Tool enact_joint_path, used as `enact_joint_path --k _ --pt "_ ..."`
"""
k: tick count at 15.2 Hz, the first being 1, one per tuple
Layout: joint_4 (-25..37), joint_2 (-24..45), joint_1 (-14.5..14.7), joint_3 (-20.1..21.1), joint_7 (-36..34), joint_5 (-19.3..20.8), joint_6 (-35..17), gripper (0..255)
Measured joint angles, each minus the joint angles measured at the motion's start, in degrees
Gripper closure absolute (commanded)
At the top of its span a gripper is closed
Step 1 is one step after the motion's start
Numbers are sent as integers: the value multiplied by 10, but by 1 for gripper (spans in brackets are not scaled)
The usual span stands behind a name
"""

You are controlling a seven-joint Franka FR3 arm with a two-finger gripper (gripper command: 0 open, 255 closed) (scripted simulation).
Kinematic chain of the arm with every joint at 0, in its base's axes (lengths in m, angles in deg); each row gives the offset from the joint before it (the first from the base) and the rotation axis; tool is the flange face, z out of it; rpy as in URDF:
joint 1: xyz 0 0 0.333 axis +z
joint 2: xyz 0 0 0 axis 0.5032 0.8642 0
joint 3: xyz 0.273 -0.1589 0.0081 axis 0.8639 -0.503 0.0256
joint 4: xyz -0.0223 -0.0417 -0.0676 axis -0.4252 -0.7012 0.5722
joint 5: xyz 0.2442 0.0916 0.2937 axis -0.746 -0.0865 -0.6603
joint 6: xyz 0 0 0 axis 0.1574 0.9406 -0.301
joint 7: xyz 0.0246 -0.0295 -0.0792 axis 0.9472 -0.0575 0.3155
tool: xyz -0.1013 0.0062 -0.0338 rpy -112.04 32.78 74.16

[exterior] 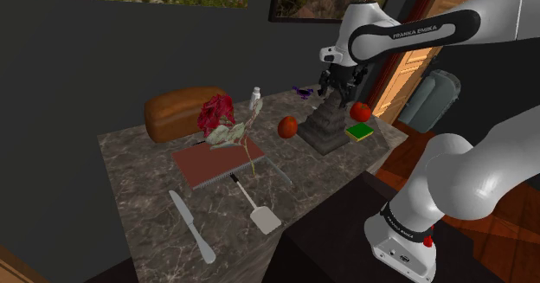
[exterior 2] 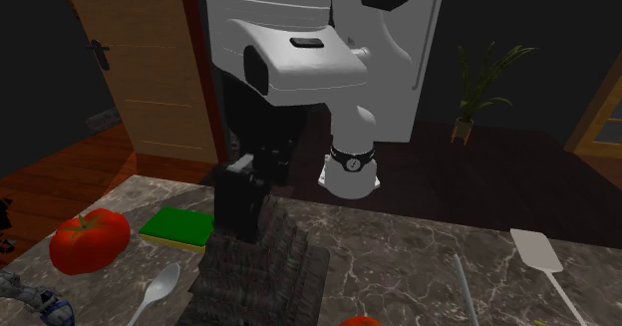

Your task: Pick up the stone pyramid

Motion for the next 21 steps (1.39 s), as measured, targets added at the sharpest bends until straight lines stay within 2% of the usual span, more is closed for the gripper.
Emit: enact_joint_path --k 1,2,12,21 --pt "-2 3 0 -1 0 0 -6 0" --pt "-4 6 1 -2 -1 0 -10 255" --pt "-5 6 1 -2 0 0 -12 255" --pt "36 -18 1 12 5 -6 55 255"
